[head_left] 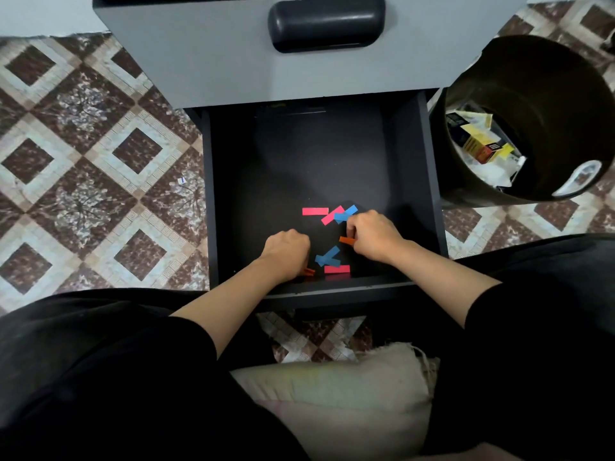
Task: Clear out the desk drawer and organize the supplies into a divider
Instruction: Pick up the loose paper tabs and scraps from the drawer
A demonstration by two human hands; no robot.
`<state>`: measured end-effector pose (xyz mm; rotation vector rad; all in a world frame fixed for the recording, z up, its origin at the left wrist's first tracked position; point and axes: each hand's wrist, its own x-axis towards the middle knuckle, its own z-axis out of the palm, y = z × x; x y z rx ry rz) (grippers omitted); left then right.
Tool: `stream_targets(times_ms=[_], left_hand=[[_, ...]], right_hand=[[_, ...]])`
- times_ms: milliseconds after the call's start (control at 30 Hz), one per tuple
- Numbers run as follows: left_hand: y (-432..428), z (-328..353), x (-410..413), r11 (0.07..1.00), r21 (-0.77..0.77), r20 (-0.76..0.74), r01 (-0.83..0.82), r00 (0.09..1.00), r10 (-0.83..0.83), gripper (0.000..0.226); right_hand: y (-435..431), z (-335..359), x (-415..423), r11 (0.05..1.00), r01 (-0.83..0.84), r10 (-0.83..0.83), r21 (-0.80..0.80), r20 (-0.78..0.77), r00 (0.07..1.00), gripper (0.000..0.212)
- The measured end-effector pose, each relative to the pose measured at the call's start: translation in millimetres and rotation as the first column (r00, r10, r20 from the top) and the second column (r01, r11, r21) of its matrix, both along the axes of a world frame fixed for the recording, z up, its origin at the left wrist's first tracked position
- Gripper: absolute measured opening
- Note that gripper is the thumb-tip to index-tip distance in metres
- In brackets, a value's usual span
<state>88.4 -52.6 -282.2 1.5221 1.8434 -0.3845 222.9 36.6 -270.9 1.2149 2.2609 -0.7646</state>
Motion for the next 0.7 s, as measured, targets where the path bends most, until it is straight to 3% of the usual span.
stream_targets(times_ms=[133,267,433,600,700], left_hand=[[2,1,-5,0.998,-0.018,0.056,-0.066,0.996,0.067,0.011],[10,13,-22,0.960,0.034,0.206,-0.279,0.941,0.267,0.004],[22,55,-36,0.808,0.110,0.500,-0.579,0.735,0.459,0.015],[25,106,-29,0.683,0.033,0.722,-0.729,0.490,0.488,0.010],[22,136,-24,0.651,0.031,0.769,-0.759,0.434,0.470,0.006]], right_hand=[[1,-2,0,0.998,0.050,-0.051,-0.030,-0.040,0.998,0.013],[5,3,0,0.948,0.274,-0.298,-0.160,-0.152,0.942,0.013],[14,36,-7,0.809,0.483,-0.571,-0.336,-0.253,0.781,0.021],[21,89,-12,0.744,0.508,-0.659,-0.434,-0.350,0.666,0.023],[22,130,-8,0.762,0.458,-0.640,-0.459,-0.418,0.645,0.021]])
